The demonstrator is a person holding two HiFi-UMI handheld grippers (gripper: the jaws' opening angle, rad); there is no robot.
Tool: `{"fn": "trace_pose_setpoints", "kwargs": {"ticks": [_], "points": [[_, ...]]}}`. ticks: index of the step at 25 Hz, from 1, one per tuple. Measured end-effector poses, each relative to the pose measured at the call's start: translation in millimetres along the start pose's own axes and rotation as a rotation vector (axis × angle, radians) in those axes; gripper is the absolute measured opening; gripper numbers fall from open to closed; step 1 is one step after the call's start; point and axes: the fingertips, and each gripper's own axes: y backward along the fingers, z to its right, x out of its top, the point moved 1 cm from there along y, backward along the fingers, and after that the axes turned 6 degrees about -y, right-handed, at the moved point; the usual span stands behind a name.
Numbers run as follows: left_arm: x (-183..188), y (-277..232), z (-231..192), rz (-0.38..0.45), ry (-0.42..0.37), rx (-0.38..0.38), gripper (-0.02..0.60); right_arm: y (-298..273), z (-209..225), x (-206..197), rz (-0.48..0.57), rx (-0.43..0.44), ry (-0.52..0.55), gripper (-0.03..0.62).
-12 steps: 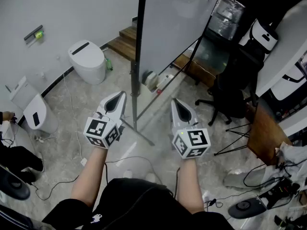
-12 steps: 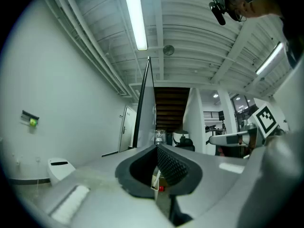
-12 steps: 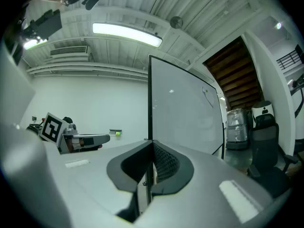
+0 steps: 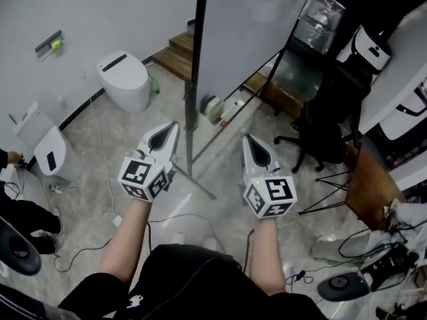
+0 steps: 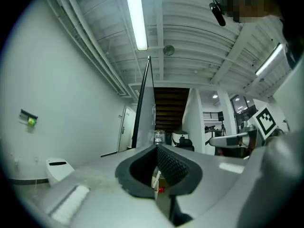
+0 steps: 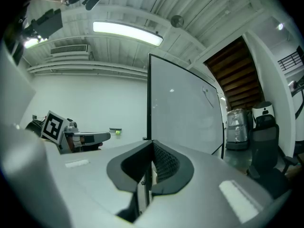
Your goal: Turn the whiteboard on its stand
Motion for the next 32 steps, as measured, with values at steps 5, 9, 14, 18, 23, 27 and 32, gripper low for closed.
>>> {"fn": "trace_pose_setpoints", "kwargs": {"ticks": [5,9,14,18,23,27,32], "points": [[-1,-4,7,0.007,0.008,-0.024,0.003,8,6,0,0.017,0.018,-0.032,0.005],[-8,-7,16,-0.005,0.021,-0.043,0.011,16,16,0,0.021,0.002,-0.030,0.005],[-8,-15,30,-0.017,0.008,-0.031,0.012,30,25,2,0.012,0.015,-0.014,0.005],[-15,-21,42,-0.034,-0.003,-0.012,0.011,35,35,-5,0.003,0.030,-0.029,0.005],[-15,-29,47,-0.031,-0.019,0.032,0.005,37,46,-5,0.010,0.051,-0.046,0.005],[-14,-37,48,-0.038,-0.034,0.066,0.006,28,50,-7,0.002,0.074,-0.042,0.005],[-9,-46,42,-0.035,-0.047,0.114,0.006,8,46,0,0.006,0.118,-0.031,0.005]]}}
